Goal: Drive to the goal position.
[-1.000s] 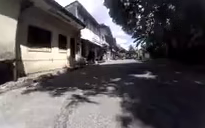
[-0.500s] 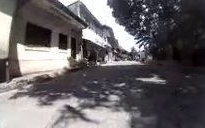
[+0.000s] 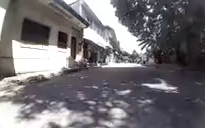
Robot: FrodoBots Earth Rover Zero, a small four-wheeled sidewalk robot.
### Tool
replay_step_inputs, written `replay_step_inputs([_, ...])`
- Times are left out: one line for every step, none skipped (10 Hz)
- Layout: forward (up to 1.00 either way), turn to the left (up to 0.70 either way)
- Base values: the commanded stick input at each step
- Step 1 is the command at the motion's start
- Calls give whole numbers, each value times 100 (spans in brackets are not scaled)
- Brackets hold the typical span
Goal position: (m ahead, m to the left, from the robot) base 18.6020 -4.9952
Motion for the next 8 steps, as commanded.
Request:
replay_step_inputs([85,0])
replay_step_inputs([85,0])
replay_step_inputs([85,0])
replay_step_inputs([85,0])
replay_step_inputs([85,0])
replay_step_inputs([85,0])
replay_step_inputs([85,0])
replay_step_inputs([85,0])
